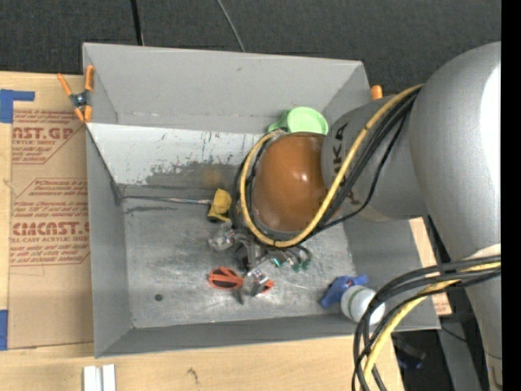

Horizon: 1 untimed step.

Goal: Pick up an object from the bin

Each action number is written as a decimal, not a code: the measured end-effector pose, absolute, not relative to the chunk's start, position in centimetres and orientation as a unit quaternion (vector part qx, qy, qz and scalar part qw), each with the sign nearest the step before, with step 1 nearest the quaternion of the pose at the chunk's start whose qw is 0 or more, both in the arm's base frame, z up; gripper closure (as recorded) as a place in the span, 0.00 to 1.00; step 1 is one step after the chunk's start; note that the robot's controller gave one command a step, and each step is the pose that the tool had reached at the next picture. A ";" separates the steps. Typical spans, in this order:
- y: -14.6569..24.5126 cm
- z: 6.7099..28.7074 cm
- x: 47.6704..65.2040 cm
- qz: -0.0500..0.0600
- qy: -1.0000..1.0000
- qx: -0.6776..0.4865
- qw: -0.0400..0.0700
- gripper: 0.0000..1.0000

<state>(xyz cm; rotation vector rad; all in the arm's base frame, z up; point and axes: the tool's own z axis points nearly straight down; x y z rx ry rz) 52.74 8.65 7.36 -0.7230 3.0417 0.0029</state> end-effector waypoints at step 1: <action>8.6 7.4 52.7 0.001 0.973 -0.231 0.007 0.00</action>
Offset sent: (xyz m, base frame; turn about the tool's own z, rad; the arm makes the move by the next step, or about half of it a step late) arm -0.0220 -0.0769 -0.0036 -0.6701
